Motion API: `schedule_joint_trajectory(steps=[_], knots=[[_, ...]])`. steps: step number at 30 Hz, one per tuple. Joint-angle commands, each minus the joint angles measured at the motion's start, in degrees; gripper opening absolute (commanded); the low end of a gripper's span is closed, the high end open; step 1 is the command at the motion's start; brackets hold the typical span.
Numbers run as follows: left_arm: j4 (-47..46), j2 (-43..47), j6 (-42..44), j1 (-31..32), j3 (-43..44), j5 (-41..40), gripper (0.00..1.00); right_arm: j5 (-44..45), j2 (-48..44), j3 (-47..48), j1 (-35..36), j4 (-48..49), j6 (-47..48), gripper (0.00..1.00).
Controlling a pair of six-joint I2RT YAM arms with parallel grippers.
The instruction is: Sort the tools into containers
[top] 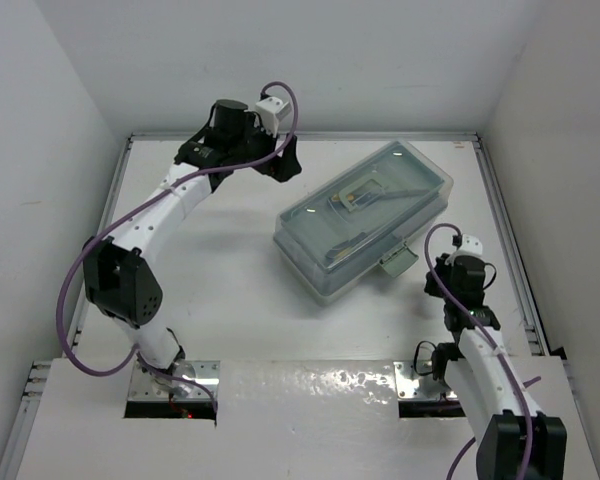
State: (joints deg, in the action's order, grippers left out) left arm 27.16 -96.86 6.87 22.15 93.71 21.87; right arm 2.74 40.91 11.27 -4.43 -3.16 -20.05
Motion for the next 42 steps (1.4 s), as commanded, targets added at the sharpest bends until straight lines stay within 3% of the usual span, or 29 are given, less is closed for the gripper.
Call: schedule_joint_trajectory(steps=[1, 5, 12, 20, 35, 42], knots=[[-5.6, 1.2, -2.0, -0.4, -0.4, 1.3, 0.82, -7.5, -0.1, -3.7, -0.1, 5.2, -4.8, 0.00], [-4.7, -2.1, -2.0, -0.4, 0.7, 0.3, 0.82, -11.3, 2.9, -5.7, -0.1, 10.6, -5.3, 0.00], [-4.2, -8.1, -1.4, -0.4, 2.4, -1.2, 0.82, -17.9, 4.2, -13.0, 0.4, 29.5, -10.3, 0.00], [-3.1, -12.3, -1.5, -0.2, 3.9, -1.8, 0.82, -19.4, 5.0, -12.2, 2.1, 39.1, -12.8, 0.00], [-2.2, -12.7, -0.2, 1.1, 3.8, -2.1, 0.82, -20.8, 9.5, -6.3, 7.5, 41.8, -11.5, 0.00], [-1.5, -13.2, 0.8, 1.7, 3.6, -2.5, 0.82, -20.8, 6.6, -2.5, 11.0, 35.9, 0.0, 0.00]])
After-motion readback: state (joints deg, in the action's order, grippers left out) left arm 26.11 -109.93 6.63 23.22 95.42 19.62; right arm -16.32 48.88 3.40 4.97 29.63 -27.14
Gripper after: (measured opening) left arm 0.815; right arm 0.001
